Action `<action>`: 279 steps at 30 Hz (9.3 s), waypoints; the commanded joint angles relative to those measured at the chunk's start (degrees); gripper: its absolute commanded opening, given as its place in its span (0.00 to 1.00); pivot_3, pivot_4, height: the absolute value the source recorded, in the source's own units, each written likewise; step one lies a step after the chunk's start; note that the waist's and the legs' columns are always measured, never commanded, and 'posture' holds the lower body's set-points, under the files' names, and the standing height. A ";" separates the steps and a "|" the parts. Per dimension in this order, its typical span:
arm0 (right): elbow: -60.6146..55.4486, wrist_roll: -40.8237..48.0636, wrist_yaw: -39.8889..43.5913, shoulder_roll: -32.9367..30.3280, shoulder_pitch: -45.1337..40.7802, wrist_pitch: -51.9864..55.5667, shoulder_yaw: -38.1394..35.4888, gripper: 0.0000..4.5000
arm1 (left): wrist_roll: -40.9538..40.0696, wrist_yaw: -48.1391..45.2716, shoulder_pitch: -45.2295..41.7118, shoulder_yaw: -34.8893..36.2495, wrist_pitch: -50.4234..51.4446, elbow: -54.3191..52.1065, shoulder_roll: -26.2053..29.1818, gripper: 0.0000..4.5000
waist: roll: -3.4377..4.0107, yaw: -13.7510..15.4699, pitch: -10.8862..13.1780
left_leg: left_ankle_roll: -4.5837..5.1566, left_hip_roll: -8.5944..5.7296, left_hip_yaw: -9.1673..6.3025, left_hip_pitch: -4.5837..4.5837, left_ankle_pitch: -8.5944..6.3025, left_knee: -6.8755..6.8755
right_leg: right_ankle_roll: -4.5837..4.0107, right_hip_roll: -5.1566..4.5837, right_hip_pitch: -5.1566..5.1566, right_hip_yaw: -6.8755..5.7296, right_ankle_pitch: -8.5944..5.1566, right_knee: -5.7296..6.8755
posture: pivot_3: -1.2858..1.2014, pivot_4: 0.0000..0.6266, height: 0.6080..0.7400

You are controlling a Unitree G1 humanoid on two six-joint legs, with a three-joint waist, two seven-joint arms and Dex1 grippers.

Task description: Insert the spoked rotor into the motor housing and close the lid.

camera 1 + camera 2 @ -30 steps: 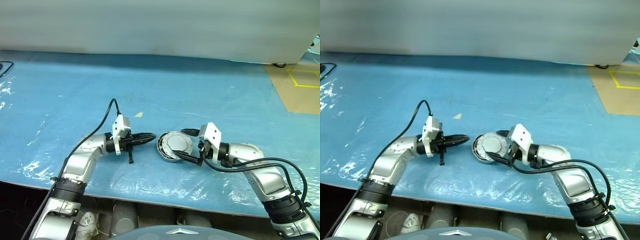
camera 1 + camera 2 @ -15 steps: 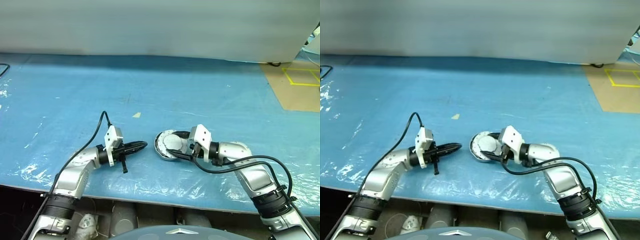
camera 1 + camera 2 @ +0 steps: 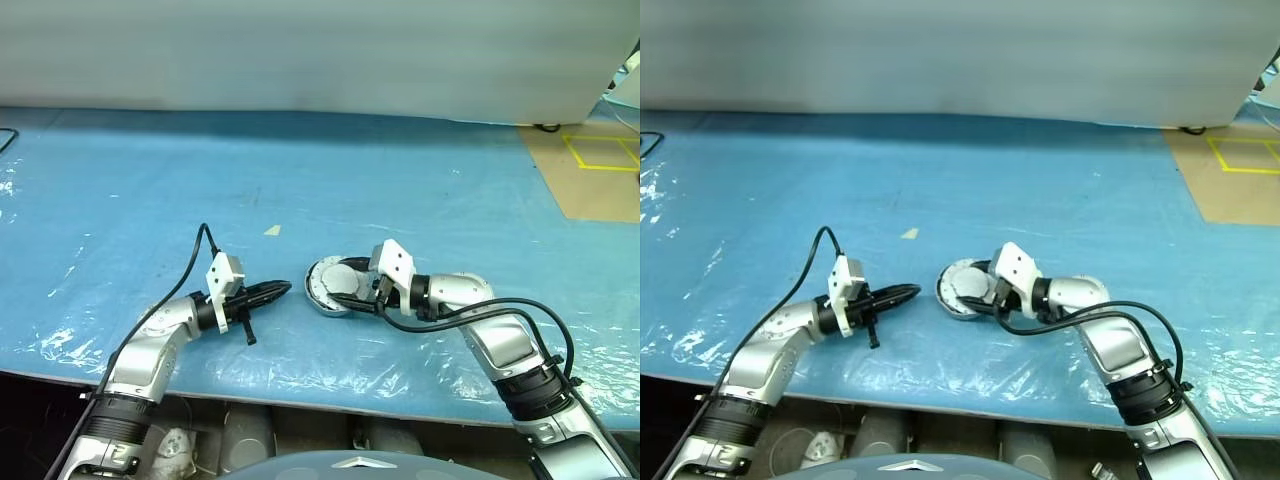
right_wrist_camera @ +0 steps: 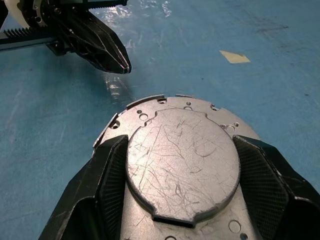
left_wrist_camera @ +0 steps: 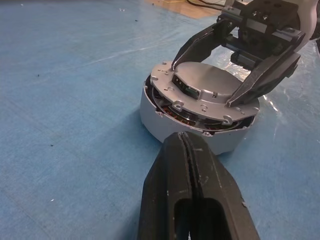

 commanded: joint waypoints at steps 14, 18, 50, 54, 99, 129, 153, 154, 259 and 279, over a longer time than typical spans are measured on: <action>-7.99 0.14 -4.70 1.01 -4.39 14.69 2.56 0.66 | 0.03 0.49 -0.14 0.21 -1.41 -0.25 -1.03 0.00 | 0.00 -0.03 0.00 | -0.02 0.01 0.03 0.07 0.00 0.03 | 0.00 0.02 -0.02 0.06 0.00 0.14 | 0.52 0.24 1.00; -8.37 2.31 -7.19 4.24 -3.02 17.05 1.01 0.66 | 0.07 0.48 -0.36 0.22 -1.42 0.18 -1.10 0.00 | 0.00 -0.01 0.00 | -0.03 -0.01 0.06 0.13 0.00 0.05 | -0.01 0.02 -0.03 0.14 -0.01 0.23 | 0.52 0.24 1.00; 0.77 -5.37 -6.43 -0.72 -0.98 4.74 5.83 0.66 | 2.87 6.71 -9.05 -1.78 0.98 0.68 -5.66 0.00 | -0.01 0.03 -0.03 | -0.03 -0.06 0.11 0.58 -0.01 0.05 | -0.01 0.01 0.31 0.28 -0.01 0.27 | 0.52 0.24 1.00; 0.85 -5.74 -6.86 -0.66 -1.02 4.60 5.71 0.66 | 7.00 7.38 -10.61 -5.96 2.17 1.59 -5.50 0.00 | -0.01 -0.02 -0.03 | -0.03 -0.08 0.10 0.55 -0.01 0.04 | -0.01 0.02 0.30 0.30 -0.01 0.23 | 0.52 0.24 1.00; -1.12 11.19 -5.15 -2.23 -2.07 26.81 -8.21 1.00 | 9.71 5.25 -11.03 -11.28 8.04 1.94 -2.57 0.00 | 0.17 0.14 -0.31 | -0.04 -0.13 0.08 0.43 -0.01 -0.37 | 0.01 0.03 0.31 0.24 -0.03 -0.39 | 0.52 0.24 1.00; 3.14 36.84 -21.17 22.32 -7.32 68.94 -38.39 0.53 | 10.68 6.53 -12.65 -10.07 3.32 5.59 -4.31 0.00 | 0.29 0.69 -0.27 | -0.11 -0.21 0.14 0.24 0.01 -0.77 | 0.22 0.01 -0.05 0.24 0.10 -0.39 | 0.52 0.24 1.00; 7.25 49.21 -36.15 35.74 -18.88 66.22 -61.56 0.53 | -18.55 22.91 -14.32 15.51 21.01 4.29 -19.42 0.50 | 0.34 0.41 -0.19 | -0.12 -0.19 -0.01 -0.33 0.03 -0.76 | 0.26 0.05 -0.52 0.05 0.15 -0.37 | 0.52 0.24 1.00; 7.20 49.77 -36.33 35.94 -18.66 65.97 -61.36 0.53 | -19.61 22.93 -13.99 15.41 22.03 3.49 -19.87 0.59 | 0.34 0.41 -0.18 | -0.12 -0.19 -0.01 -0.33 0.03 -0.76 | 0.26 0.05 -0.51 0.05 0.16 -0.37 | 0.52 0.24 1.00; 7.98 58.87 -36.80 20.77 -9.37 28.43 -29.03 1.00 | -12.68 52.44 -29.51 41.03 -28.19 41.55 -14.91 1.00 | -0.25 1.64 0.07 | -0.13 -0.19 -0.47 -0.51 0.02 0.10 | 0.68 0.07 -0.17 -0.13 0.45 -0.21 | 0.52 0.24 1.00; 6.65 9.89 -16.71 9.35 -3.68 -12.12 -8.82 1.00 | -5.48 8.96 -14.00 10.59 -12.25 9.85 -6.09 1.00 | -0.28 0.75 0.05 | -0.12 -0.16 -0.36 -0.50 0.02 0.22 | 0.65 0.06 -0.29 0.04 0.46 -0.01 | 0.52 0.24 1.00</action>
